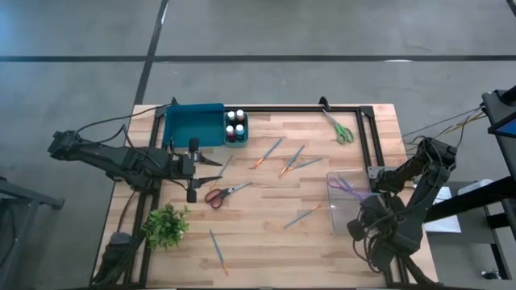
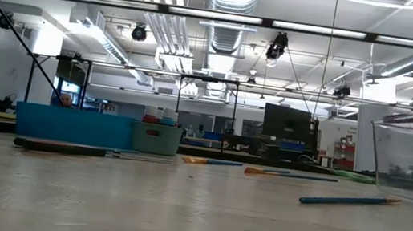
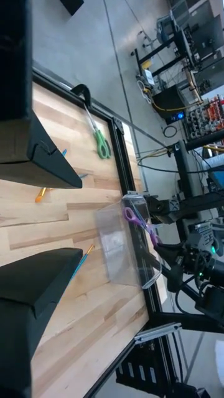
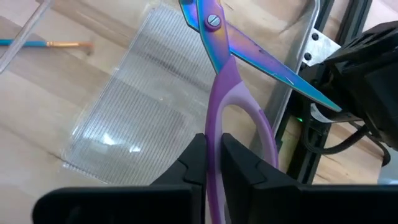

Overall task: Pick & Place Paint Supplies
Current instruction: Put the violet scissors into the transparent bin, then put the green scissors into the transparent bin

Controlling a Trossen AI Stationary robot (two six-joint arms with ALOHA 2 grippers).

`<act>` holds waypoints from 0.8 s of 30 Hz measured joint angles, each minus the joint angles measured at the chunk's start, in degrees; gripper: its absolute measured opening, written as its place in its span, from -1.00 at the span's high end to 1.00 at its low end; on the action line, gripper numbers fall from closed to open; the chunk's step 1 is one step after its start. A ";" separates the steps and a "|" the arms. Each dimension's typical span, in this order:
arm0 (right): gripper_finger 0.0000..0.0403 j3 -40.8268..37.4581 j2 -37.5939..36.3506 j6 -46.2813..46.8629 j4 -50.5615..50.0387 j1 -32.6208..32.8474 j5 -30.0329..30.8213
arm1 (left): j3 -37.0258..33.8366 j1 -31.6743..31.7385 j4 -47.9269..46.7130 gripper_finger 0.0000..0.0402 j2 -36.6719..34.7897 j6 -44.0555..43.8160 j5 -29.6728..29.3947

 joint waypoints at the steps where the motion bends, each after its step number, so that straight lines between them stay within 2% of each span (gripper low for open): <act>1: 0.81 0.00 0.00 -0.07 0.02 0.00 -0.86 | -0.02 0.01 -0.02 0.14 0.00 0.00 0.02; 5: 0.56 -0.20 0.00 -0.18 0.00 0.00 -2.29 | -0.02 0.01 -0.05 0.14 0.00 0.00 0.04; 9: 0.43 -0.17 0.00 -0.44 -0.02 0.00 -1.40 | -0.02 0.01 -0.07 0.14 0.00 0.01 0.13; 14: 0.40 1.56 0.00 -0.64 -0.03 -0.02 3.83 | -0.02 0.01 -0.07 0.14 0.00 0.02 0.12; 24: 0.39 4.46 0.02 -0.30 0.00 -0.81 19.62 | -0.02 0.02 -0.07 0.14 0.00 0.02 0.11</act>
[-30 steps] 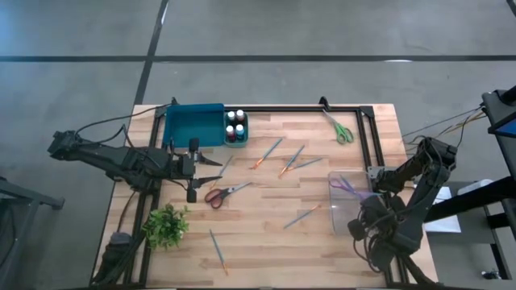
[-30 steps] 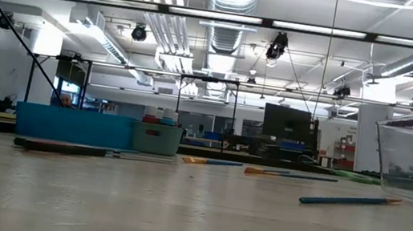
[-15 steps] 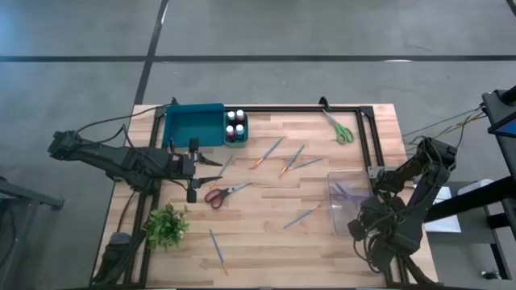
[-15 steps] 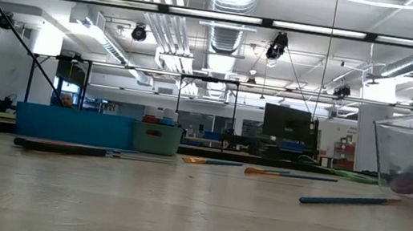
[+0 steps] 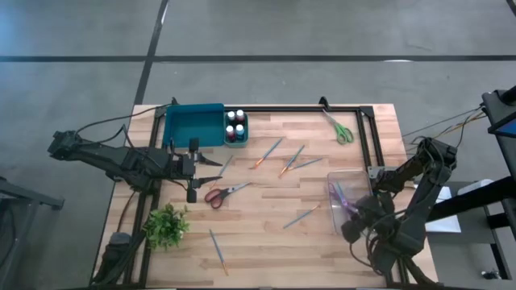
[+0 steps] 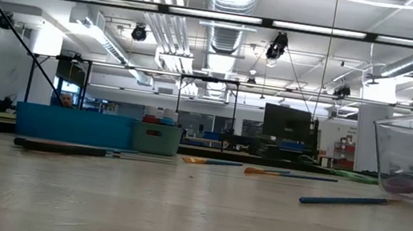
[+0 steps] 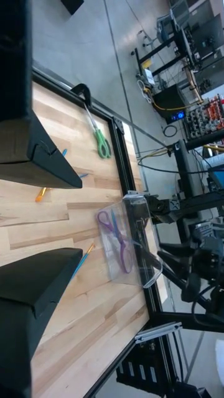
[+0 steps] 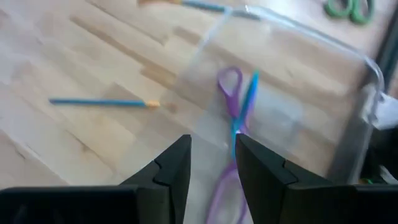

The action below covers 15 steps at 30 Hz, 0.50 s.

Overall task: Pick & Place Paint Supplies
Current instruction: Put the green scissors into the transparent bin

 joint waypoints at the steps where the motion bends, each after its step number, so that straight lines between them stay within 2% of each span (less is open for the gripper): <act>1: 0.39 0.04 0.00 -0.34 0.02 -0.34 1.43 | 0.00 -0.02 0.00 0.14 0.00 0.00 0.00; 7: 0.39 0.75 -0.37 -8.20 0.00 -7.02 9.39 | 0.00 -0.01 0.17 0.14 0.00 0.00 -0.04; 15: 0.39 6.36 -0.72 -34.95 0.06 -30.68 9.82 | 0.00 -0.01 0.20 0.14 0.00 0.00 -0.15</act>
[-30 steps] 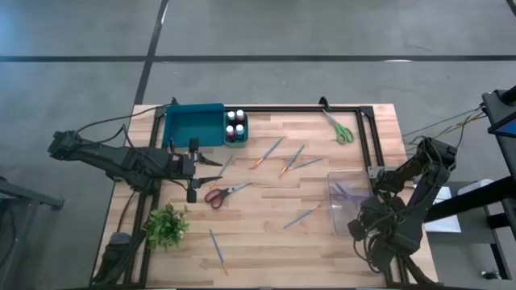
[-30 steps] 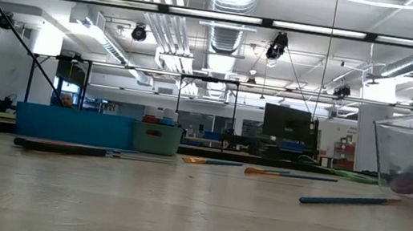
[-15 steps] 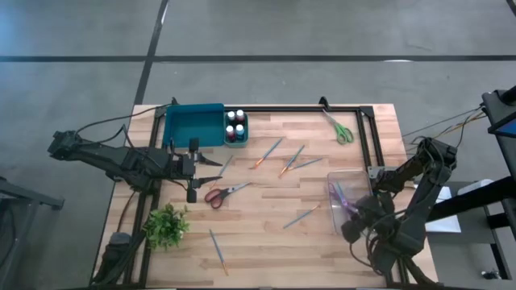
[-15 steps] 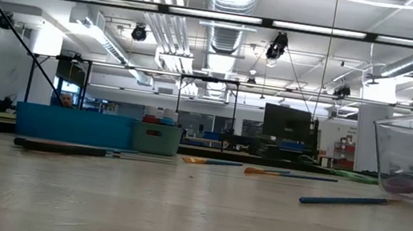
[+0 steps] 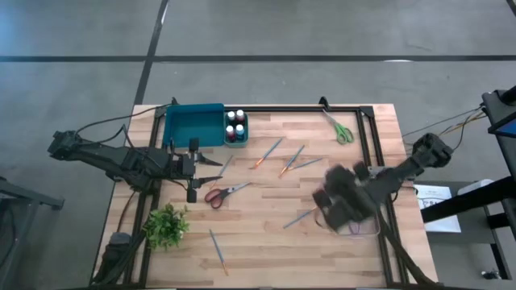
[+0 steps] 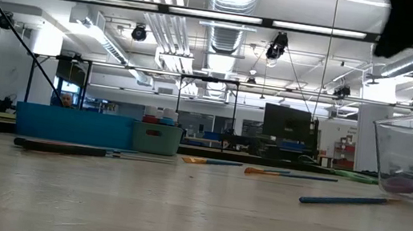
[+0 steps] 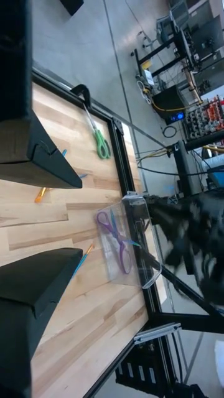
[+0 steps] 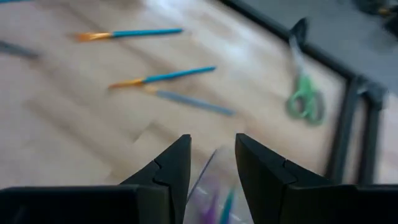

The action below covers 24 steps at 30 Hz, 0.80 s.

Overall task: Pick & Place Paint Supplies
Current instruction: Put the green scissors into the transparent bin

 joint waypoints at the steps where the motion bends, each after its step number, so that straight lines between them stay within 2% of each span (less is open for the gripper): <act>1: 0.39 0.91 0.00 -3.61 0.25 -3.18 -0.01 | 0.00 -0.01 0.00 0.14 0.00 0.00 0.00; 6: 0.39 5.33 -0.17 -22.51 5.07 -17.92 -0.41 | 0.00 0.01 -0.06 0.14 0.00 0.02 0.00; 12: 0.39 5.54 0.12 -39.94 17.87 -31.84 -5.15 | 0.00 -0.01 -0.09 0.14 0.00 0.07 0.02; 17: 0.39 2.67 2.82 -43.16 19.97 -38.42 -5.22 | 0.00 0.00 -0.16 0.14 0.02 0.04 0.03; 24: 0.39 -0.46 9.65 -43.63 20.23 -42.32 -4.54 | 0.00 -0.01 -0.15 0.14 0.02 0.04 0.04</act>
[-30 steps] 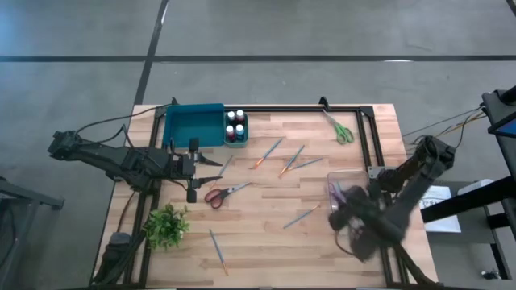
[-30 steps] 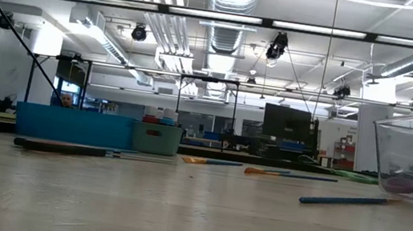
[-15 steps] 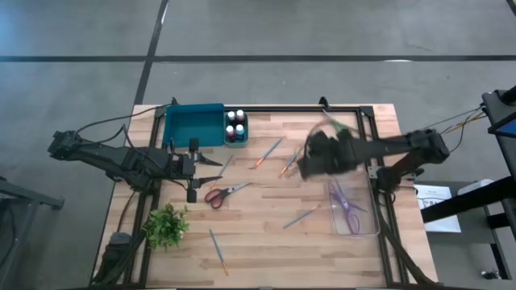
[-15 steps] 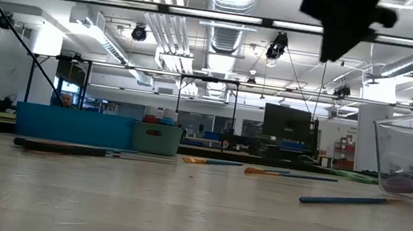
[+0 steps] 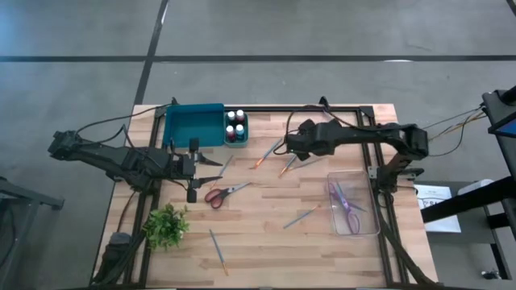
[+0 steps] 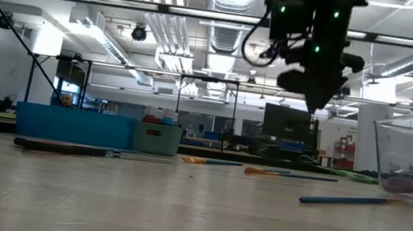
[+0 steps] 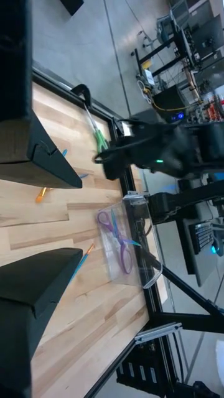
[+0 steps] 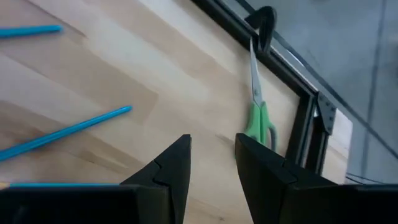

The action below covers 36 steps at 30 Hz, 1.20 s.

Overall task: Pick & Place Paint Supplies
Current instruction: Put the green scissors into the transparent bin

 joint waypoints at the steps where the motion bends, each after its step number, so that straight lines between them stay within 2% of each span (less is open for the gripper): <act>1: 0.39 0.00 1.20 -0.03 0.09 -0.36 0.85 | 0.00 0.02 0.00 0.14 0.00 0.00 0.00; 9: 0.39 0.20 10.65 -1.98 0.00 -2.99 3.75 | 0.00 0.00 0.09 0.14 0.00 -0.02 0.11; 15: 0.39 -0.03 14.80 -1.95 -0.34 -7.19 5.90 | 0.00 0.02 -0.39 0.14 0.00 -0.02 0.14; 23: 0.39 -0.98 15.48 -2.29 -0.32 -12.47 5.87 | 0.00 0.01 -0.70 0.14 0.00 -0.04 0.15; 36: 0.39 -2.39 16.91 -7.88 0.44 -17.27 4.08 | 0.00 0.02 -0.74 0.14 0.00 -0.48 0.17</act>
